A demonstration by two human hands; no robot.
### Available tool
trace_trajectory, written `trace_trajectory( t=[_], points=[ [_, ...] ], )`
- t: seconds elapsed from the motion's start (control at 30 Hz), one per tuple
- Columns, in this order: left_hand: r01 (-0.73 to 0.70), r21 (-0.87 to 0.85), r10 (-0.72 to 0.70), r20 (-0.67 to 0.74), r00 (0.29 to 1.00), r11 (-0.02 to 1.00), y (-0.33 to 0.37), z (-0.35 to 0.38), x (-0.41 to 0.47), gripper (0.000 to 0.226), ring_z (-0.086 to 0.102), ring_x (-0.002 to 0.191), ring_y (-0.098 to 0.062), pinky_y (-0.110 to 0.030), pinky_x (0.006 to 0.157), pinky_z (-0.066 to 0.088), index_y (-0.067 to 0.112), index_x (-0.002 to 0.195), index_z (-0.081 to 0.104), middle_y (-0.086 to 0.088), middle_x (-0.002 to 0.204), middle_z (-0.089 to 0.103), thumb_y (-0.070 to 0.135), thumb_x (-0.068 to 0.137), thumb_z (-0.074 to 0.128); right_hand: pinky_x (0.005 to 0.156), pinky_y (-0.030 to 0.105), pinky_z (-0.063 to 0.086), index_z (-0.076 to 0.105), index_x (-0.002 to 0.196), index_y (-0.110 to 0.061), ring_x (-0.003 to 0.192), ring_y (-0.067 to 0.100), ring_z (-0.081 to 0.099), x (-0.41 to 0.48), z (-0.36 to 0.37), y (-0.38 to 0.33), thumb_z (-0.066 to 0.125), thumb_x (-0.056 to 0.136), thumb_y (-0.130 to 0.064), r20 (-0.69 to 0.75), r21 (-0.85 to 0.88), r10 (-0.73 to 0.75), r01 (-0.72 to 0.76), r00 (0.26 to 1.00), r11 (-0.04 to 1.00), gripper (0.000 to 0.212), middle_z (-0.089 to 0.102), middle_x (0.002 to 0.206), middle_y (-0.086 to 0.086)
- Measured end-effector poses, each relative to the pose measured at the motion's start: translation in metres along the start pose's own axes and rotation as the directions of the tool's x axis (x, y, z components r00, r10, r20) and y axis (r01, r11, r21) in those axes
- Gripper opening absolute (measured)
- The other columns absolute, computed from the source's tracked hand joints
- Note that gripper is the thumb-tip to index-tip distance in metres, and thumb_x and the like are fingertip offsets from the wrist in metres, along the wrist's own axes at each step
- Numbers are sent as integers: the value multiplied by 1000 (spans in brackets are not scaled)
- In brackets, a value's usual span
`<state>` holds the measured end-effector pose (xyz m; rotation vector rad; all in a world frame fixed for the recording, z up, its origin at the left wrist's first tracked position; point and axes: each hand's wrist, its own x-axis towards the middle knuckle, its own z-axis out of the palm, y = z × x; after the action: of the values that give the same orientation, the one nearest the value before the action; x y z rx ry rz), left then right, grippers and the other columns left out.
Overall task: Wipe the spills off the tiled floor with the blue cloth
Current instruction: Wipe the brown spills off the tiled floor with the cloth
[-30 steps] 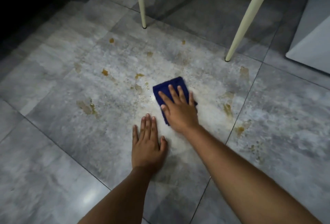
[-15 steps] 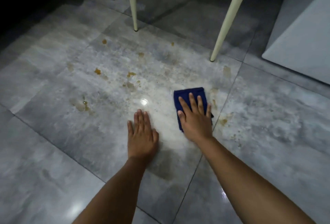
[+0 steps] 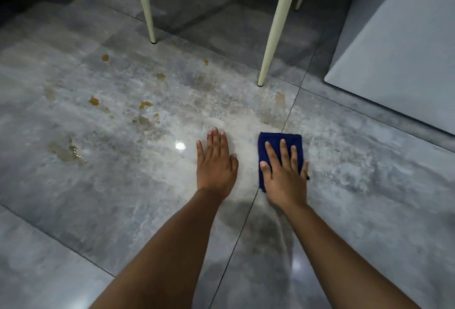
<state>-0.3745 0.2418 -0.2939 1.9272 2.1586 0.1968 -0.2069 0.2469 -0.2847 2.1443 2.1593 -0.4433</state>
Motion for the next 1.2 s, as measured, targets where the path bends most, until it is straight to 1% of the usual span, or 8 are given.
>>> trace_trajectory(
  t=[0.17, 0.3, 0.4, 0.6, 0.8, 0.93, 1.07, 1.2],
  points=[
    [26, 13, -26, 18, 999, 1000, 5, 7, 4, 72, -12, 147, -21, -43, 118, -11, 7, 151, -3, -12, 160, -8, 42, 88, 0, 116, 54, -6, -3, 151, -38, 147, 23, -13, -34, 2, 50, 12, 98, -51, -71, 97, 313, -306, 947, 947, 56, -10, 161, 0],
    [31, 15, -31, 1, 1000, 999, 7, 7, 4, 71, -9, 147, -20, -41, 117, -12, 7, 151, 2, -11, 160, -4, 43, 90, 6, 114, 54, -6, 3, 151, -37, 147, 27, -7, -45, 11, 17, 10, 99, -53, -52, 60, 126, -122, 991, 991, 56, -5, 160, 0],
    [41, 22, -41, 8, 999, 999, 6, 9, 3, 67, -14, 146, -17, -41, 118, -11, 10, 151, -2, -8, 160, -8, 42, 95, 14, 116, 52, -10, 2, 150, -40, 147, 24, -10, 13, 3, 6, 7, 97, -54, -47, 7, -34, 34, 998, 999, 56, -8, 160, -4],
    [27, -2, -27, -12, 1000, 1000, 7, 10, 2, 68, -11, 146, -17, -43, 119, -7, 9, 152, 2, -9, 160, -4, 41, 94, 15, 115, 57, -8, 0, 152, -36, 146, 25, -14, 70, -18, 20, 13, 101, -48, -61, 135, 308, -298, 950, 945, 53, -12, 161, 1],
    [37, 1, -37, -1, 999, 999, 9, 7, 3, 67, -14, 146, -17, -43, 118, -9, 9, 152, -1, -9, 160, -6, 41, 94, 15, 115, 55, -10, 5, 151, -40, 147, 23, -12, 104, -21, -33, 14, 100, -49, -35, 80, -54, 57, 998, 995, 52, -7, 161, -3],
    [27, -15, -27, -4, 1000, 1000, 9, 6, 5, 68, -14, 146, -16, -42, 118, -9, 10, 152, -1, -8, 160, -6, 42, 94, 12, 114, 58, -7, 10, 151, -39, 147, 25, -7, 180, -46, -6, 18, 101, -47, -19, 114, 35, -33, 999, 993, 51, -3, 162, -2],
    [30, -27, -30, 4, 1000, 999, 6, 8, 2, 68, -13, 146, -17, -42, 118, -9, 9, 152, 1, -8, 160, -5, 42, 93, 13, 115, 59, -4, 11, 151, -37, 147, 26, -7, 148, -42, 21, 17, 102, -45, -47, 191, 220, -207, 974, 960, 51, -3, 162, -1],
    [47, -14, -47, -12, 999, 999, 7, 6, 3, 68, -9, 147, -18, -42, 118, -8, 9, 152, 4, -9, 160, -1, 41, 93, 14, 114, 56, -9, 8, 151, -39, 147, 25, -11, 80, -17, -7, 16, 101, -48, -66, 115, 121, -113, 990, 987, 52, -5, 161, -2]
  ],
)
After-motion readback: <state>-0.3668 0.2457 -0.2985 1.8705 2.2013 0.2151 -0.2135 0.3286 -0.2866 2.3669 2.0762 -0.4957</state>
